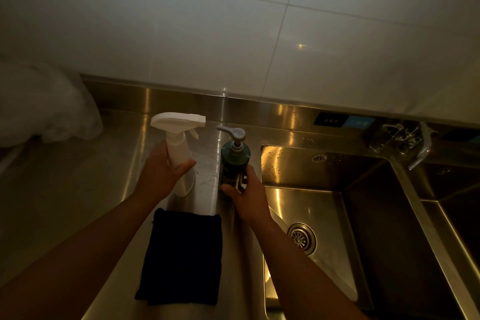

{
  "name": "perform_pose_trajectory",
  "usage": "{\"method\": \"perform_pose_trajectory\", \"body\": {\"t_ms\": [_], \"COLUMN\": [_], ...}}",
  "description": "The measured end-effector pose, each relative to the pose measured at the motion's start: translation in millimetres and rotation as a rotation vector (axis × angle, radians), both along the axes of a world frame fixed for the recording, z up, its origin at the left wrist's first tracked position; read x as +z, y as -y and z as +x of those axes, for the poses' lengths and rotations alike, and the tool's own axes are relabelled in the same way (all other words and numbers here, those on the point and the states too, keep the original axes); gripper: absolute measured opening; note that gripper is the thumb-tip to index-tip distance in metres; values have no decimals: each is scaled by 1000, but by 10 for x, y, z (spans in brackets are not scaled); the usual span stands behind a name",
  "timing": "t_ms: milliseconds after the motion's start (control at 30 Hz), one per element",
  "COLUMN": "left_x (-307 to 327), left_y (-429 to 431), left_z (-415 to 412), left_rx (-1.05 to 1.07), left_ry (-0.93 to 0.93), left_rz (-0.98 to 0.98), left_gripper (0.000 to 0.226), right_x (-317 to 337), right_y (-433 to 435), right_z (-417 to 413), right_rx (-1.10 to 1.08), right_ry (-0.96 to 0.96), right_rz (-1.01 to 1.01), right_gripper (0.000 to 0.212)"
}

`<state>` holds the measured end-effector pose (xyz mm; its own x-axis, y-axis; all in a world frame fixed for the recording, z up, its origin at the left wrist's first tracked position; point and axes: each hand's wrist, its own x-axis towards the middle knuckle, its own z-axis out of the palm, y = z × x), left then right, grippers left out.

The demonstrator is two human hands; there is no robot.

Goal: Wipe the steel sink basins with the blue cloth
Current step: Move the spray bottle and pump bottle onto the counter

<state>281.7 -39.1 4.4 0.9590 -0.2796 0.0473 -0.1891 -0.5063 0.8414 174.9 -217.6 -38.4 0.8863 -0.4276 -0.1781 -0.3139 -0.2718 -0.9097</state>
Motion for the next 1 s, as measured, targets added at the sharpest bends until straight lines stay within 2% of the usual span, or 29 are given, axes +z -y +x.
{"method": "perform_pose_trajectory", "body": {"t_ms": [433,533,633,667,733,867,933,1000], "left_x": [-5,-10,-122,-172,-312,-613,-697,-706], "left_y": [-5,-17,-83,-127,-247,-421,-440,-397], "left_z": [6,1,-114,-183,-363,-876,-1128,-1308], "left_rx": [-16,-37,16,78,173,172,137,87], "left_ry": [-16,-58,-135,-145,-112,-94,-64,-60], "left_rz": [-8,4,54,99,176,240,328,397], "left_gripper": [52,50,67,70,61,36,39,51], "right_x": [-47,-37,-84,-102,-157,-273,-300,-300], "right_y": [-41,-69,-140,-183,-285,-473,-542,-545], "right_z": [52,30,-153,-243,-451,-892,-1101,-1293], "right_rx": [-21,-35,-105,-128,-142,-43,81,201], "right_ry": [15,-2,-67,-60,-43,-75,-44,11], "right_rz": [-4,-46,-142,-188,-269,-339,-396,-459], "right_gripper": [62,74,90,88,79,65,56,47]}}
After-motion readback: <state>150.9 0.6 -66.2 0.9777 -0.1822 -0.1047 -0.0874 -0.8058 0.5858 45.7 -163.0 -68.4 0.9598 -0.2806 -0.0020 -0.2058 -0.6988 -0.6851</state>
